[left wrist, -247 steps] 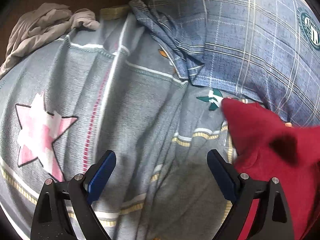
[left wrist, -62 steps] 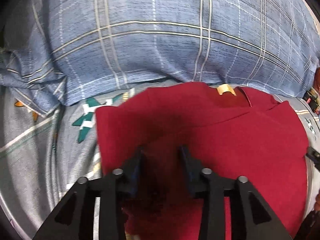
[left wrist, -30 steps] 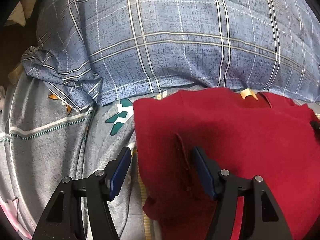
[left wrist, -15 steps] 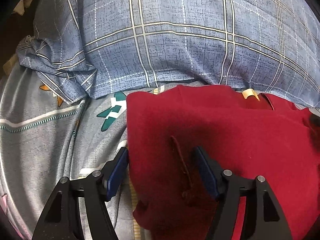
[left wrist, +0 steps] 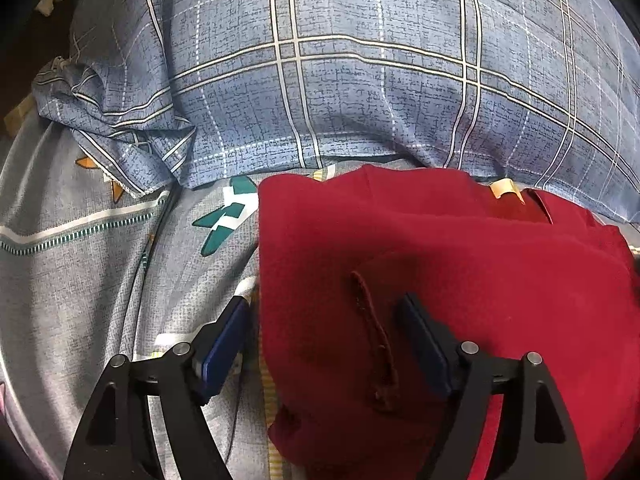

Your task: Fold small clothes

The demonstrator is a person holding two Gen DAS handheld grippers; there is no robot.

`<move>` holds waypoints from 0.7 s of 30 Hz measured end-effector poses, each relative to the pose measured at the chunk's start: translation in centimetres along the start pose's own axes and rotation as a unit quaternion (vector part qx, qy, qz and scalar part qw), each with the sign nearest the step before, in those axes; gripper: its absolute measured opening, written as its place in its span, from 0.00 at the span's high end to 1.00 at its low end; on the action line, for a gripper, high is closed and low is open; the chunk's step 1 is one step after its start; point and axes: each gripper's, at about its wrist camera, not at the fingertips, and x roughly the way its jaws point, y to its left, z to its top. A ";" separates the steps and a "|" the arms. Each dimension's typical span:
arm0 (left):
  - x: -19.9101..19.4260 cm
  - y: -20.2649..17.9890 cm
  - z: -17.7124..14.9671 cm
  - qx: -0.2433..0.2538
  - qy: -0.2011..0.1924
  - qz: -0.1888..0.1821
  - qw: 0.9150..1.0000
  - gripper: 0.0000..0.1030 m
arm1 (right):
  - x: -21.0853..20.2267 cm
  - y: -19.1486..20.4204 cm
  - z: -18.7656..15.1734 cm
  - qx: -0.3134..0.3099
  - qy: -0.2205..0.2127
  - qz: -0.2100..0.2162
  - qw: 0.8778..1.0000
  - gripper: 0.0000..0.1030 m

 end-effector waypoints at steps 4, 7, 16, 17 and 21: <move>-0.2 -0.1 -0.2 0.000 -0.006 0.003 1.000 0.24 | -2.7 -1.0 -3.4 -0.026 -0.007 -0.025 0.999 0.67; -0.5 -0.1 -0.5 0.001 -0.010 0.004 1.000 0.24 | -1.7 -1.7 -4.7 -0.052 -0.001 -0.075 0.996 0.65; -3.4 -0.4 -2.4 0.012 -0.019 0.008 1.000 0.24 | -5.6 -1.6 -5.5 -0.026 -0.026 -0.029 0.999 0.58; -3.9 -0.4 -2.7 0.012 -0.020 0.007 1.000 0.24 | -5.7 -1.4 -5.8 -0.027 -0.019 -0.023 0.999 0.58; -6.4 -0.7 -3.9 0.014 -0.024 0.001 1.000 0.24 | -7.0 -0.3 -7.2 -0.029 -0.008 0.000 1.000 0.56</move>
